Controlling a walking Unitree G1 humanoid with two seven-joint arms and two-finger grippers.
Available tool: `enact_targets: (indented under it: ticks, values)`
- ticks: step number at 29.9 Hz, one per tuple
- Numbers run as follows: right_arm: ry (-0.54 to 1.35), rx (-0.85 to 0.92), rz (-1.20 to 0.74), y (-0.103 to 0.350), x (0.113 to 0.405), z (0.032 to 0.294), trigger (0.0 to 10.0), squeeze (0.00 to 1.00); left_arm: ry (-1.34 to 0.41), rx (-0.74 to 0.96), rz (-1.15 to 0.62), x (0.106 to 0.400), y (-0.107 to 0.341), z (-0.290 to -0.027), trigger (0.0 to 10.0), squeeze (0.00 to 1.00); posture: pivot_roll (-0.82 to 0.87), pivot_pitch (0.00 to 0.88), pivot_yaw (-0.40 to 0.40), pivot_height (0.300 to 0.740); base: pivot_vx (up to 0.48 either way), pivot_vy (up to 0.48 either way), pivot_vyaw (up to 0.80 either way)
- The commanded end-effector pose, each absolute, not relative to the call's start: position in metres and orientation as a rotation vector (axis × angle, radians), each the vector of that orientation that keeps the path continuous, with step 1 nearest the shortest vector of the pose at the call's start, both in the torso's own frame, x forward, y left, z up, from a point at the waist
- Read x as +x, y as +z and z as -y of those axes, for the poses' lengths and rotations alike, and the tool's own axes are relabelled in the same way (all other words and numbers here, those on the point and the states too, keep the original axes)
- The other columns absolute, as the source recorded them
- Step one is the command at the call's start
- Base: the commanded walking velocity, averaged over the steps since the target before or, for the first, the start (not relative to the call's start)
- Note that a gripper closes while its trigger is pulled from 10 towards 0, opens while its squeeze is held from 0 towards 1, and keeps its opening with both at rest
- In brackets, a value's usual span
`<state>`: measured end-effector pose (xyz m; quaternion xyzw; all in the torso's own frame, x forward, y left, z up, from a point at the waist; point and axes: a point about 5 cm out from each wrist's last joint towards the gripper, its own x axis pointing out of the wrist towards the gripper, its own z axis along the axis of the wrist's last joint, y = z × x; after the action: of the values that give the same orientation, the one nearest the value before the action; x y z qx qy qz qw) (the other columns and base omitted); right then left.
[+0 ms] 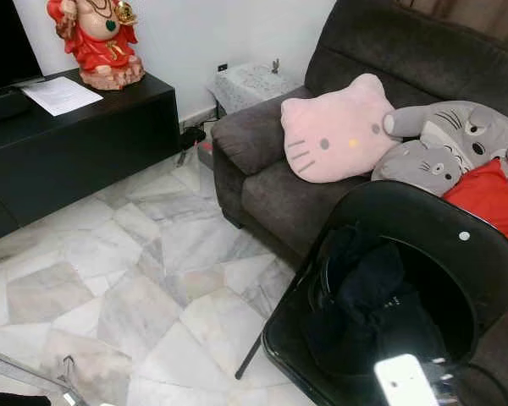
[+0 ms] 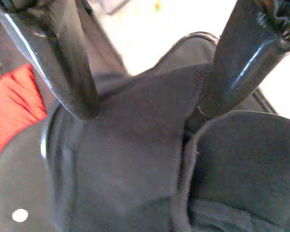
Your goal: Hang hanger
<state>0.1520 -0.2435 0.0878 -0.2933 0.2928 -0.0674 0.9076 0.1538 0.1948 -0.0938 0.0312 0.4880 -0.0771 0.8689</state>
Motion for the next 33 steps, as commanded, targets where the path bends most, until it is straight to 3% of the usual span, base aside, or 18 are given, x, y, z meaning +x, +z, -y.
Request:
enact_targets:
  ticks: [1,12,23,29,33]
  values:
    - [-0.158,-0.609,-0.619,0.087,0.148,0.245,10.0,0.00,-0.159,0.050,-1.054,0.145,-0.098,-0.193,10.0,0.00,-0.34,0.131,-0.067,0.740,0.000,0.000,0.00]
    - [-0.267,-0.634,-0.596,0.095,0.144,0.251,10.0,0.00,-0.160,0.052,-1.055,0.145,-0.098,-0.194,10.0,0.00,-0.35,0.131,-0.067,0.740,0.000,0.000,0.00]
    - [-0.500,-0.608,-0.563,0.105,0.136,0.267,10.0,0.00,-0.164,0.055,-1.054,0.145,-0.097,-0.193,10.0,0.00,-0.35,0.131,-0.066,0.740,0.000,0.000,0.00]
    - [-0.475,-0.570,-0.579,0.100,0.135,0.263,10.0,0.00,-0.165,0.057,-1.055,0.145,-0.097,-0.194,10.0,0.00,-0.36,0.131,-0.065,0.740,0.000,0.000,0.00]
    - [-0.360,-0.598,-0.479,0.107,0.143,0.251,10.0,0.00,-0.165,0.059,-1.055,0.146,-0.097,-0.194,10.0,0.00,-0.36,0.133,-0.065,0.740,0.000,0.000,0.00]
